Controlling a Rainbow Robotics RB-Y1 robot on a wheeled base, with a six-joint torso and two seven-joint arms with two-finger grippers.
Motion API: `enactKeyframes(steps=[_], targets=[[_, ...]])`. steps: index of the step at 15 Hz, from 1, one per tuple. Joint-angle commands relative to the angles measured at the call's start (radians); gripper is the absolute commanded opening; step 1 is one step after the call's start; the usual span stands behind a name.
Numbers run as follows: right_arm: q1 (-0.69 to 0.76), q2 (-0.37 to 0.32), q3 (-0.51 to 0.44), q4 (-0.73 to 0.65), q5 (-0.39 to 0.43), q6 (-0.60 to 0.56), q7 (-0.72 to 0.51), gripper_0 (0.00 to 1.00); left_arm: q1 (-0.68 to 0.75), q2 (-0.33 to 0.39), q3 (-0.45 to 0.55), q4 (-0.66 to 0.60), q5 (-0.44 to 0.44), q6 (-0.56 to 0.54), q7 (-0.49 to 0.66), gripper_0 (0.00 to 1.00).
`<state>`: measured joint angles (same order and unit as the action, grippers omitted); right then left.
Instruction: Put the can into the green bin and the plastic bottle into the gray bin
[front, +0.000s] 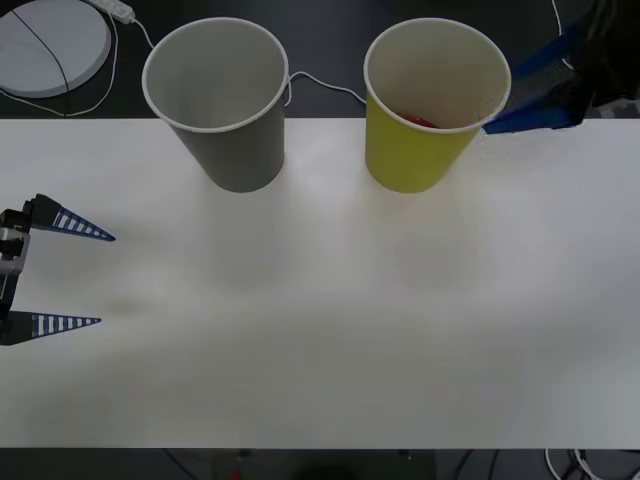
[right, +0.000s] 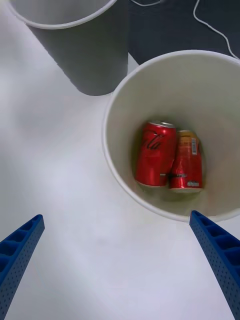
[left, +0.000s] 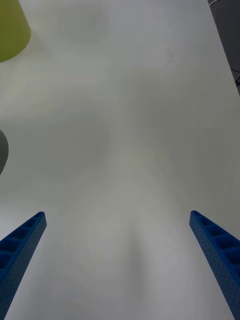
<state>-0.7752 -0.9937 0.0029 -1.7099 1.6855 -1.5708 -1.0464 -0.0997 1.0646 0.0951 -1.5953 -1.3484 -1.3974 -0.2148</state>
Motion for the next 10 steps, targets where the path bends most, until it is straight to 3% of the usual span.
enactKeyframes(steps=[1,3,10], targets=[[0.125,0.0,-0.093,-0.051,-0.073,0.0,0.132,1.0,0.0,0.0,0.0,0.0,0.0,0.0,0.0,1.0],[0.208,0.0,-0.132,-0.051,-0.144,0.0,0.263,1.0,0.0,0.0,0.0,0.0,0.0,0.0,0.0,1.0],[0.39,0.0,-0.195,-0.045,-0.251,0.0,0.62,1.0,0.0,0.0,0.0,0.0,0.0,0.0,0.0,1.0]])
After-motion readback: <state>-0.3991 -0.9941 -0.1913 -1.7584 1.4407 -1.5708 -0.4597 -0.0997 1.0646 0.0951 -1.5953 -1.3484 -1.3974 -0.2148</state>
